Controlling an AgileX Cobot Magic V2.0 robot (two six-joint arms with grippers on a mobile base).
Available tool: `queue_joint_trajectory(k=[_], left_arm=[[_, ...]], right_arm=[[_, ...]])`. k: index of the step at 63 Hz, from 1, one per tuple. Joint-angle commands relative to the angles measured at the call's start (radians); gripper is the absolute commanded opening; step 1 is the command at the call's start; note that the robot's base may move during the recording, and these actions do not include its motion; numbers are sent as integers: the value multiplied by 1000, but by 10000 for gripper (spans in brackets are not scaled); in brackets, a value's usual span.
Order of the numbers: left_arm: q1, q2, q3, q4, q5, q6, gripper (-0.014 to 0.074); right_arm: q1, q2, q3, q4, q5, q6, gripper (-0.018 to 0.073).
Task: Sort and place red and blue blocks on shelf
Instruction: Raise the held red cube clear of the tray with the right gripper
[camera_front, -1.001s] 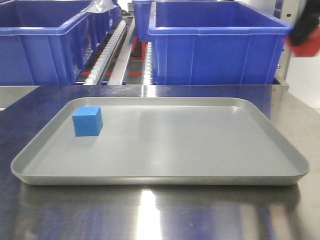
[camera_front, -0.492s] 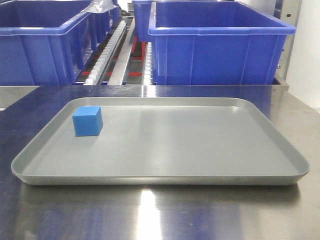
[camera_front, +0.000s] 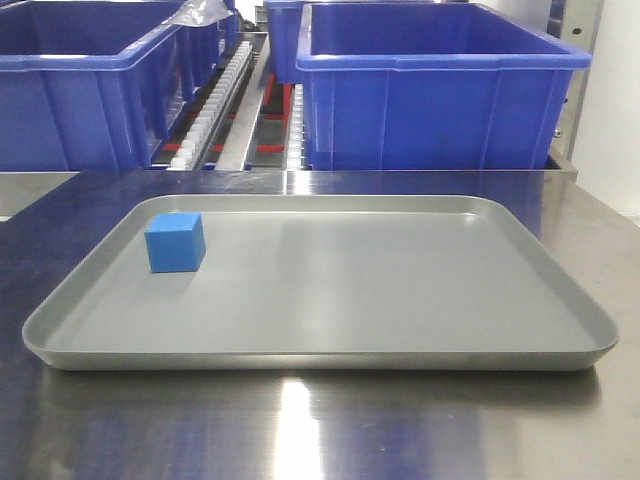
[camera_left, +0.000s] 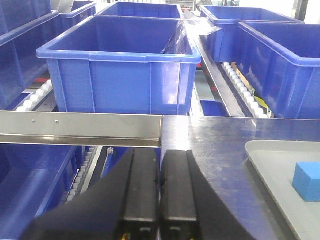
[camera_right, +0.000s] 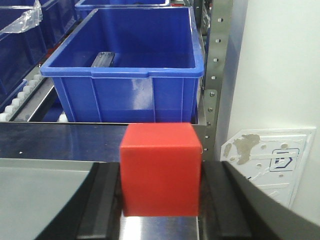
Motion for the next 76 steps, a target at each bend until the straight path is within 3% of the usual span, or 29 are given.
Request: queue_joint_trajectory(k=[1, 59, 76], left_arm=[[-7, -20, 26, -6, -81, -5, 126], [-7, -20, 26, -6, -81, -5, 126], [-7, -17, 14, -14, -190, -5, 126]], right_arm=[[-7, 2, -28, 3, -90, -10, 375], [-7, 2, -28, 3, -90, -10, 375], [-7, 2, -28, 3, -90, -10, 375]])
